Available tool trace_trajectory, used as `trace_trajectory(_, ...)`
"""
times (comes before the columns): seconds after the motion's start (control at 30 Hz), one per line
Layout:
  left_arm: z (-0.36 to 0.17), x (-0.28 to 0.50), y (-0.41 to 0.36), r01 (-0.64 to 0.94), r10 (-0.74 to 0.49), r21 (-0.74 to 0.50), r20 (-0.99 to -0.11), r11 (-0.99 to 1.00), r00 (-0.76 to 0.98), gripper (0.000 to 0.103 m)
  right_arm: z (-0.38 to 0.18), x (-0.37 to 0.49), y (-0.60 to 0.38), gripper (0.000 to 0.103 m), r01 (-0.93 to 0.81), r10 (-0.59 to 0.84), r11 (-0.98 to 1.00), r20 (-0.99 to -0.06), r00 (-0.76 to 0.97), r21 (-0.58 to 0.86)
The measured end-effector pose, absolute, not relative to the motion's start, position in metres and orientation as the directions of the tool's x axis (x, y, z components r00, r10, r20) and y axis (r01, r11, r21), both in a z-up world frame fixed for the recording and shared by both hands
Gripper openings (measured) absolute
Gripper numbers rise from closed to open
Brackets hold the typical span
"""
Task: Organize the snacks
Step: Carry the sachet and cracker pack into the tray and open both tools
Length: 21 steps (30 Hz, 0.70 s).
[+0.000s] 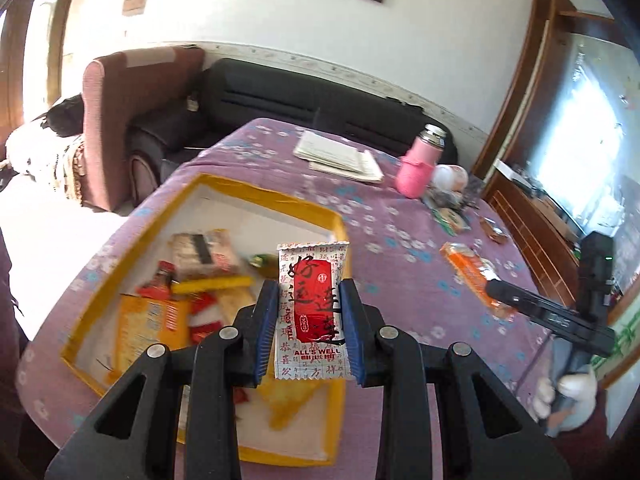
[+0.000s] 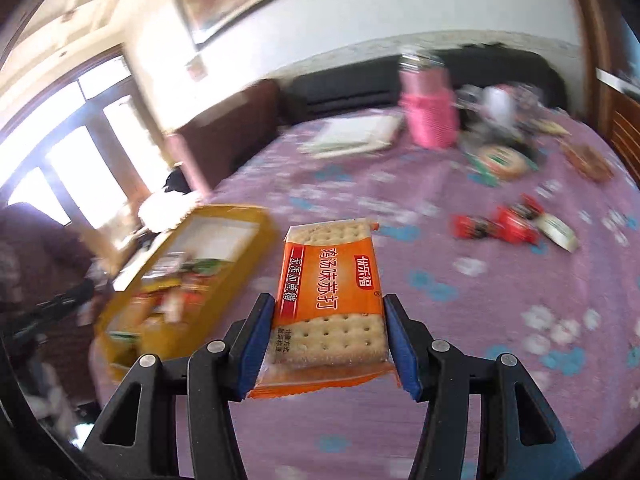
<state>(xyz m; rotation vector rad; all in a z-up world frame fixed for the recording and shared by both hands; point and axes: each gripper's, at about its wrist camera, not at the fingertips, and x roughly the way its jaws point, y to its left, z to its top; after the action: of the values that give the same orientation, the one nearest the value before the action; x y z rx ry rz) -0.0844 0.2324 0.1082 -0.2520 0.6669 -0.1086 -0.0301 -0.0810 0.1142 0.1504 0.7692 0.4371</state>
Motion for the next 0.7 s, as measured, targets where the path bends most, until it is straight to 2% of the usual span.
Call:
trace_trajectory(0.27,0.094,-0.050,0.278,-0.069,-0.130,-0.270,-0.653,0.960,0.746,0.029,0.128,-0.015,0.034,0.056,-0.490,0.609,0.779,-0.658,0.443,0.392)
trace_trajectory(0.47,0.070,-0.020,0.304,-0.139,-0.114,-0.286,-0.714,0.948,0.691,0.029,0.100,0.001,0.103,0.055,-0.522,0.596,0.767,-0.717,0.361,0.374)
trace_trajectory(0.7,0.045,0.011,0.321,-0.196,-0.112,-0.303,-0.759,0.933,0.641,0.029,0.069,0.044,0.142,0.055,-0.481,0.516,0.816,-0.779,0.357,0.320)
